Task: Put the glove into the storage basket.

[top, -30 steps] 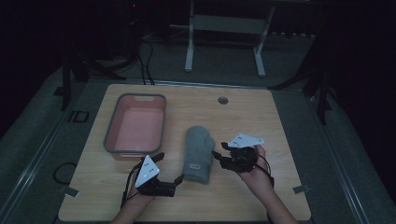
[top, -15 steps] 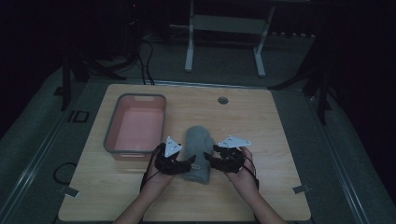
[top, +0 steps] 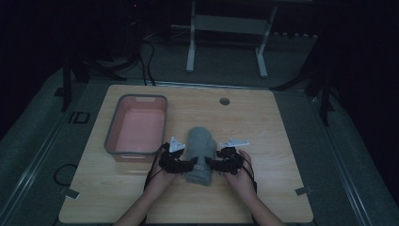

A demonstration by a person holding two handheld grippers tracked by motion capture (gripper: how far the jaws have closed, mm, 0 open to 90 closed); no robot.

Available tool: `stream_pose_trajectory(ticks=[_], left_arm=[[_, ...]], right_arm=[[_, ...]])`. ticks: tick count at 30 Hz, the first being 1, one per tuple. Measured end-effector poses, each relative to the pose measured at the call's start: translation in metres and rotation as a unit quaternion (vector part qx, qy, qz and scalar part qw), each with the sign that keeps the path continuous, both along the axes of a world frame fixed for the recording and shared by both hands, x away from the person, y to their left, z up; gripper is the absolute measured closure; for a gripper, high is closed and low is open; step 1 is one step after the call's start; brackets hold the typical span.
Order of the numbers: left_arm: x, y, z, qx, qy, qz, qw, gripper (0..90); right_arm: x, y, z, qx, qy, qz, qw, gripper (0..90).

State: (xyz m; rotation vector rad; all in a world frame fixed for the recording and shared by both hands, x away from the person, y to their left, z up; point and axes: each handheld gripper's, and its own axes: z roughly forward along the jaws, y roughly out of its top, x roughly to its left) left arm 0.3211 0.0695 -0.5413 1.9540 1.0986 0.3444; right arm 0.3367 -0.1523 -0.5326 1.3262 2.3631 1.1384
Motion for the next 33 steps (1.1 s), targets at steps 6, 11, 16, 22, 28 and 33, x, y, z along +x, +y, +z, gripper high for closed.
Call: stream_pose_trajectory(ticks=[6,11,16,22,28,33], left_arm=[[0.004,-0.003,-0.006,-0.004,0.019,-0.004,0.9998,30.7],[0.011,-0.004,-0.011,-0.018,0.047,-0.011,0.9987,31.0],[0.021,-0.002,-0.017,-0.054,0.089,-0.044,0.9936,36.2],[0.019,-0.008,-0.015,-0.046,0.071,-0.083,0.9930,59.9],[0.011,-0.015,-0.008,0.004,0.019,-0.096,0.9952,76.7],[0.011,-0.009,-0.003,-0.027,0.019,-0.098,0.9946,78.9]], right_arm=[[0.004,0.000,-0.006,0.003,0.022,-0.007,0.9997,37.9],[0.007,-0.002,-0.011,0.027,0.045,-0.002,0.9986,45.9],[0.009,-0.002,-0.014,0.046,0.063,0.009,0.9969,58.7],[0.010,0.000,-0.015,0.042,0.066,0.023,0.9967,71.2],[0.003,0.005,-0.011,0.013,0.025,0.027,0.9993,80.9],[0.000,0.002,-0.005,0.022,0.019,0.029,0.9992,82.2]])
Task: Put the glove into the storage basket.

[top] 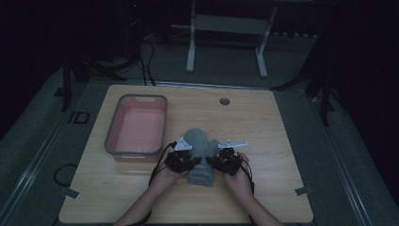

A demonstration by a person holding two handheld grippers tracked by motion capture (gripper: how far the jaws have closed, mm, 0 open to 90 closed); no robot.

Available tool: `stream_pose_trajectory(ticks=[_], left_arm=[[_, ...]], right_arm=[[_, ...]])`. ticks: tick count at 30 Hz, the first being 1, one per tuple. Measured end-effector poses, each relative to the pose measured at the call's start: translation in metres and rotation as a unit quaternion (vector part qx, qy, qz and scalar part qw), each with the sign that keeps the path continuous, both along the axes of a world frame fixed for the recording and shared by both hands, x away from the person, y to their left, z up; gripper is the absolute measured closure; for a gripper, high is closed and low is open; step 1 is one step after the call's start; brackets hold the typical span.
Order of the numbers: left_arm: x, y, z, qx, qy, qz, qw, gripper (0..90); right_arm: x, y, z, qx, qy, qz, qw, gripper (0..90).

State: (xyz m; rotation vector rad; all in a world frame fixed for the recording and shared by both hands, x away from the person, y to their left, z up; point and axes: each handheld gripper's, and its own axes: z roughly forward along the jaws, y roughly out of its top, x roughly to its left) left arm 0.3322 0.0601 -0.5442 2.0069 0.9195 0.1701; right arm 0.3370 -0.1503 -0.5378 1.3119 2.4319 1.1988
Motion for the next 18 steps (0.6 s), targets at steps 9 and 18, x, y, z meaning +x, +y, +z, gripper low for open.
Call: stream_pose_trajectory(ticks=[9,18], left_arm=[[0.001,0.002,0.023,-0.017,-0.011,-0.008,0.9998,79.4],[0.003,0.013,0.053,-0.012,-0.040,-0.015,0.9990,79.3]], right_arm=[[-0.005,-0.004,0.022,0.013,-0.018,-0.003,0.9997,82.3],[-0.004,0.002,0.051,0.028,-0.043,0.000,0.9987,82.2]])
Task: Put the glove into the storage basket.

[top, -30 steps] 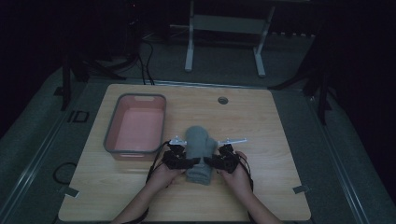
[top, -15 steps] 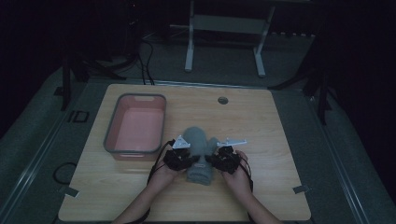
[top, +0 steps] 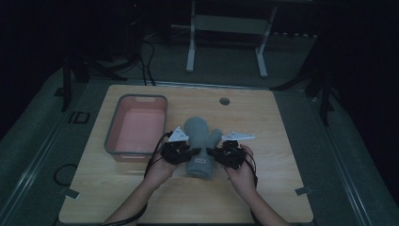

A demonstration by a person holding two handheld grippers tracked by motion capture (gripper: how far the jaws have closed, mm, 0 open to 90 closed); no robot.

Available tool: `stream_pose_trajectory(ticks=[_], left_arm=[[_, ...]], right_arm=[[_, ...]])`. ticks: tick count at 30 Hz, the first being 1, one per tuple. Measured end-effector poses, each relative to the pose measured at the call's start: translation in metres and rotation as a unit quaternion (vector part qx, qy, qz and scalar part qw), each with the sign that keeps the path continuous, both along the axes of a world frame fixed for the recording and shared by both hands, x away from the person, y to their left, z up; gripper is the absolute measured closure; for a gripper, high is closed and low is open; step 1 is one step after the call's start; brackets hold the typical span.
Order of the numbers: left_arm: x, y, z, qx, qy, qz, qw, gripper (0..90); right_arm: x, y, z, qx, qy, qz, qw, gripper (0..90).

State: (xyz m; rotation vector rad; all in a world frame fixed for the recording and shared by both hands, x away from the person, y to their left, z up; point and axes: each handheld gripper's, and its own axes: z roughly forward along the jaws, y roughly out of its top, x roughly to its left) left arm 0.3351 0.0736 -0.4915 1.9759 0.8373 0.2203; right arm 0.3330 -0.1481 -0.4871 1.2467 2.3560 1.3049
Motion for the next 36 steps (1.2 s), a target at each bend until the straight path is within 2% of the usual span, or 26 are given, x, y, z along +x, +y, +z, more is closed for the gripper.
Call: stream_pose_trajectory(ticks=[9,17,21,29,36], left_arm=[[0.003,0.019,0.024,0.002,-0.018,0.003,0.9998,79.2],[0.007,0.037,0.043,0.000,-0.028,0.015,0.9995,79.2],[0.009,0.050,0.050,0.004,-0.031,0.021,0.9993,79.2],[0.013,0.081,0.064,0.008,-0.041,0.039,0.9984,79.1],[0.014,0.116,0.076,0.020,-0.047,0.060,0.9969,79.1]], right_arm=[[0.007,0.017,0.024,0.002,-0.015,0.014,0.9998,82.1],[0.015,0.036,0.043,0.002,-0.034,0.025,0.9991,82.0],[0.020,0.048,0.051,0.002,-0.033,0.033,0.9989,81.9],[0.032,0.077,0.062,0.013,-0.035,0.048,0.9981,81.8],[0.042,0.114,0.072,0.019,-0.036,0.066,0.9970,81.6]])
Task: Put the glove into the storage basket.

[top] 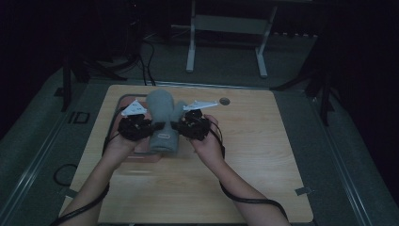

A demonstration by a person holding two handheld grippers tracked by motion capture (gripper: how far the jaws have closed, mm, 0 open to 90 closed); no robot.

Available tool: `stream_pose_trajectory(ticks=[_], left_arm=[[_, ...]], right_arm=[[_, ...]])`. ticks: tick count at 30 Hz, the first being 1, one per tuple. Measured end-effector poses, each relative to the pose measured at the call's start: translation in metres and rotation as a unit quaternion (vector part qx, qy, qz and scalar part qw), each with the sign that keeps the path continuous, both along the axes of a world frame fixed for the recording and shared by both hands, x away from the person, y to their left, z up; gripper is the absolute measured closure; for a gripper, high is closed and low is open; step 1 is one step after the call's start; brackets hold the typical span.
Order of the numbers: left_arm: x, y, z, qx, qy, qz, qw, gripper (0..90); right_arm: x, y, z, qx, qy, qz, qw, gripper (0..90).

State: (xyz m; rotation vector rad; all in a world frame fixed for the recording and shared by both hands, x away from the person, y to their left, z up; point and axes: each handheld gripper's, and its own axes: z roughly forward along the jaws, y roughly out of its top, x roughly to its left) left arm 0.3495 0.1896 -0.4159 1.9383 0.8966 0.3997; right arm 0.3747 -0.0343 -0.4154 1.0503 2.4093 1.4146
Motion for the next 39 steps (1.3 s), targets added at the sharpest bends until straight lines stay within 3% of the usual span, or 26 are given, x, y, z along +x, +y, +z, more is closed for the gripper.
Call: stream_pose_trajectory(ticks=[5,11,15,21,32,36,39], left_arm=[[0.000,0.028,0.004,0.004,-0.003,0.021,0.9998,79.1],[0.001,0.057,-0.005,0.004,0.003,0.041,0.9991,79.0],[0.004,0.064,-0.011,0.010,0.008,0.046,0.9989,79.0],[0.016,0.064,-0.031,0.030,0.035,0.057,0.9974,78.9],[0.036,0.060,-0.059,0.072,0.106,0.067,0.9895,78.3],[0.040,0.057,-0.065,0.090,0.115,0.070,0.9868,77.3],[0.044,0.054,-0.067,0.104,0.136,0.076,0.9822,73.9]], right_arm=[[0.007,0.030,0.004,0.002,0.001,0.011,0.9999,81.5],[0.014,0.065,-0.001,-0.005,0.005,0.023,0.9997,81.4],[0.019,0.080,-0.010,-0.012,0.014,0.021,0.9996,81.3],[0.029,0.088,-0.028,-0.032,0.032,0.011,0.9989,81.2],[0.044,0.104,-0.061,-0.090,0.072,-0.005,0.9933,80.9],[0.047,0.109,-0.068,-0.111,0.085,-0.005,0.9902,80.3],[0.050,0.111,-0.070,-0.121,0.089,-0.007,0.9886,79.5]])
